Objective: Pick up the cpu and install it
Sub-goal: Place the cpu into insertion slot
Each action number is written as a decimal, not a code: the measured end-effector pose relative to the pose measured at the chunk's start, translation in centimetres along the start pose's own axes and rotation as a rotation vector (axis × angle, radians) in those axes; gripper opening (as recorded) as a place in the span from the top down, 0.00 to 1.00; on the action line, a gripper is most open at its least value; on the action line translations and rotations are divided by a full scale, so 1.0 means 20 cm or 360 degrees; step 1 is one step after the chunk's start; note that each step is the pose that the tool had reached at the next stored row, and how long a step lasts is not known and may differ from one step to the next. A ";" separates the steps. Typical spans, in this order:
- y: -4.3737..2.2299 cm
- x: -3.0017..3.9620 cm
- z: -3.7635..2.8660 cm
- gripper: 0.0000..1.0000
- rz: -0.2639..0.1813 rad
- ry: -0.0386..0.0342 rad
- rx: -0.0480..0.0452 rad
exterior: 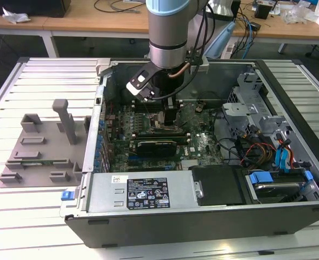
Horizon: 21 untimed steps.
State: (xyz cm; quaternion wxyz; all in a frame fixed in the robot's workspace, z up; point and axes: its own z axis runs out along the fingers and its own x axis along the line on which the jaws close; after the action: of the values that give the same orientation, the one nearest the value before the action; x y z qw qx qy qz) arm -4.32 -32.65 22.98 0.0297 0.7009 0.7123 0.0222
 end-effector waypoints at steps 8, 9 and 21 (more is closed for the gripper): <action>-0.005 0.013 0.031 0.45 0.0000 0.0000 0.0002; -0.007 0.019 0.036 0.45 0.0000 -0.0001 0.0003; -0.015 0.042 0.085 0.45 0.0000 -0.0002 0.0013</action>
State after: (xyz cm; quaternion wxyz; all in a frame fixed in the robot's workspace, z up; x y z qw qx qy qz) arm -4.50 -31.83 21.25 0.0273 0.7010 0.7124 0.0190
